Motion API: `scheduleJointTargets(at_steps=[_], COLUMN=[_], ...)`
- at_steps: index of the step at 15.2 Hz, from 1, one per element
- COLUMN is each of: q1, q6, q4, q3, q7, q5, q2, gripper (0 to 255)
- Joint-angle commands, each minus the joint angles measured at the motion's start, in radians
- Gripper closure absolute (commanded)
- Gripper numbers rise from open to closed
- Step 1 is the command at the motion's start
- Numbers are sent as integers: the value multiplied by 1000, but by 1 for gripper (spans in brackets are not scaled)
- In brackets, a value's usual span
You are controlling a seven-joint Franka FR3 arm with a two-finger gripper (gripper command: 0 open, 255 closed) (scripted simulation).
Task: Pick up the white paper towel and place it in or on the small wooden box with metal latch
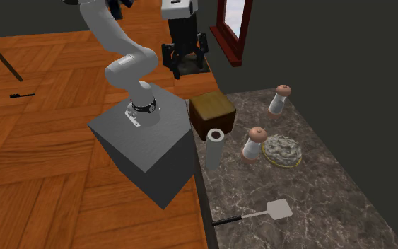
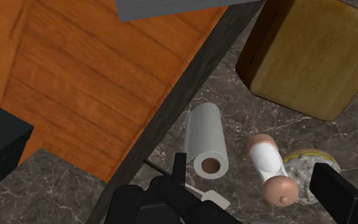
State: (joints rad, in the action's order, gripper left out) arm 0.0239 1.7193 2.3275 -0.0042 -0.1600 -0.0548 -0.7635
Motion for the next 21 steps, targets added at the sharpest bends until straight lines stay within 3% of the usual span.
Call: scheduleJointTargets(at_steps=[1, 9, 18, 21], q1=[0, -68, -140, -141], q6=[0, 222, 428, 462], q4=[0, 23, -52, -42], q3=[0, -109, -190, -192], q7=[0, 299, 637, 651], q5=[0, -38, -17, -13], q2=[0, 230, 555, 580], gripper=[0, 0, 0, 0])
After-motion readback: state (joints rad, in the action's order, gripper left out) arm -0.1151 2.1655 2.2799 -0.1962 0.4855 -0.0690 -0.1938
